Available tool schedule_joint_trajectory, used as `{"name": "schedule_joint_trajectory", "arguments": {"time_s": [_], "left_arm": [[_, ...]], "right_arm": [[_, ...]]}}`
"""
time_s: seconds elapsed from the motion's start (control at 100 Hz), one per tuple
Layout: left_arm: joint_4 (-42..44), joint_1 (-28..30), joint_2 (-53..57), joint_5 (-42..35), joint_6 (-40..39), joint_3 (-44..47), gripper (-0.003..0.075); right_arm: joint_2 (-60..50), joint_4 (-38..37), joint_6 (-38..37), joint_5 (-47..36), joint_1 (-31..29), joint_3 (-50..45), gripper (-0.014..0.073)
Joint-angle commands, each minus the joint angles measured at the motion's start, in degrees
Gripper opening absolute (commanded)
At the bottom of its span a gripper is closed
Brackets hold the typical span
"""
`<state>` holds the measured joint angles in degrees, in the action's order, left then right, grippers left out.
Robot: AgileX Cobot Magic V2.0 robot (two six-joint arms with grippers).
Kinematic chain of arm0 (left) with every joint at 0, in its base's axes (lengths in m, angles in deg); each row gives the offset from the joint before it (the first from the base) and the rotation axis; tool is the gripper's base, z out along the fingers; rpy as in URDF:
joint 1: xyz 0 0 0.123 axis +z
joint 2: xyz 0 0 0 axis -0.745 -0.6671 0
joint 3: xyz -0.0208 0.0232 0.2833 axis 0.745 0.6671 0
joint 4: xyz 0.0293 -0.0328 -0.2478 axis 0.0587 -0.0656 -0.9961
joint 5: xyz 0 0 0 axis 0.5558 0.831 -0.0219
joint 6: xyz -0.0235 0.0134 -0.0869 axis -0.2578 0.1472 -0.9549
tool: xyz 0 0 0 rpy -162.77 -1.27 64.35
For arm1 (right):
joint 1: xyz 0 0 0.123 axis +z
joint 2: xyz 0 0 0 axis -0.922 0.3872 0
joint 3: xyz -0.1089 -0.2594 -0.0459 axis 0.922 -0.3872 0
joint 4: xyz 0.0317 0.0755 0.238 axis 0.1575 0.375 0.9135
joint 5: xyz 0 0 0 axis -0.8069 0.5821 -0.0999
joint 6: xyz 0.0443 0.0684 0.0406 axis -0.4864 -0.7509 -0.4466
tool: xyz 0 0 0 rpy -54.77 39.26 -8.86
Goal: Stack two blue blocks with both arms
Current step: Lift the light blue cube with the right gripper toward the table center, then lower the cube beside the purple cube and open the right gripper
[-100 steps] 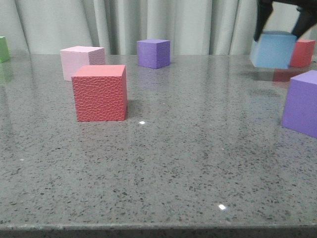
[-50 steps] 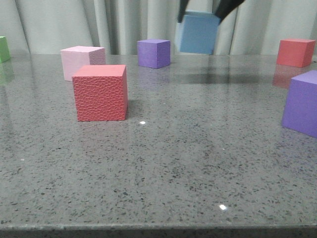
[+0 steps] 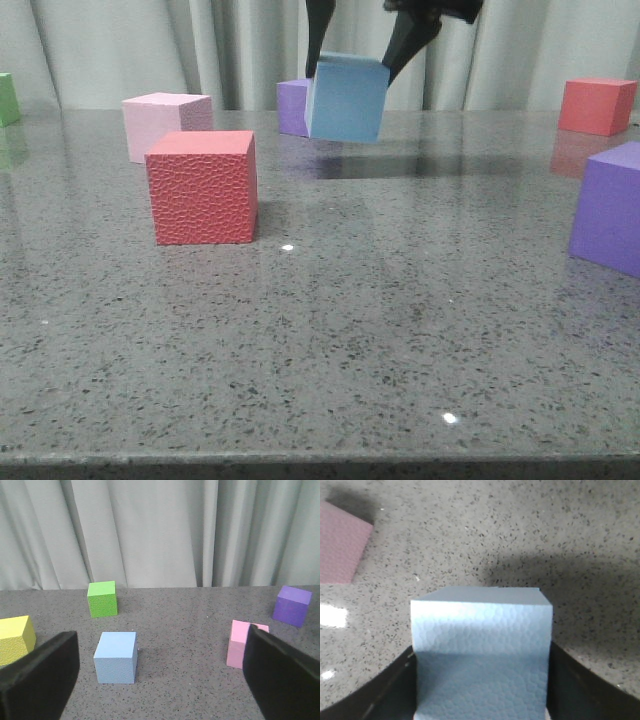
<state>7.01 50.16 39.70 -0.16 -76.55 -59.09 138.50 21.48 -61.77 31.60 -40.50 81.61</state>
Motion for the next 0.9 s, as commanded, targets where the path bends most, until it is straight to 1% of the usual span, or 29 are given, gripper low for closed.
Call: {"name": "schedule_joint_trajectory", "arguments": {"time_s": [0.0,0.37,0.66,0.89], "left_arm": [[-0.87,0.05,-0.25,-4.03,-0.3,-1.94,0.0641],[-0.87,0.05,-0.25,-4.03,-0.3,-1.94,0.0641],[-0.87,0.05,-0.25,-4.03,-0.3,-1.94,0.0641],[-0.87,0.05,-0.25,-4.03,-0.3,-1.94,0.0641]], "right_arm": [[-2.63,-0.11,-0.69,-2.22,-0.11,1.98,0.0451],[-1.87,-0.11,-0.64,-2.58,-0.11,1.98,0.0451],[-1.87,2.87,-0.64,-3.47,-0.11,1.98,0.0451],[-1.87,3.0,-0.64,-2.56,-0.11,1.98,0.0458]]}}
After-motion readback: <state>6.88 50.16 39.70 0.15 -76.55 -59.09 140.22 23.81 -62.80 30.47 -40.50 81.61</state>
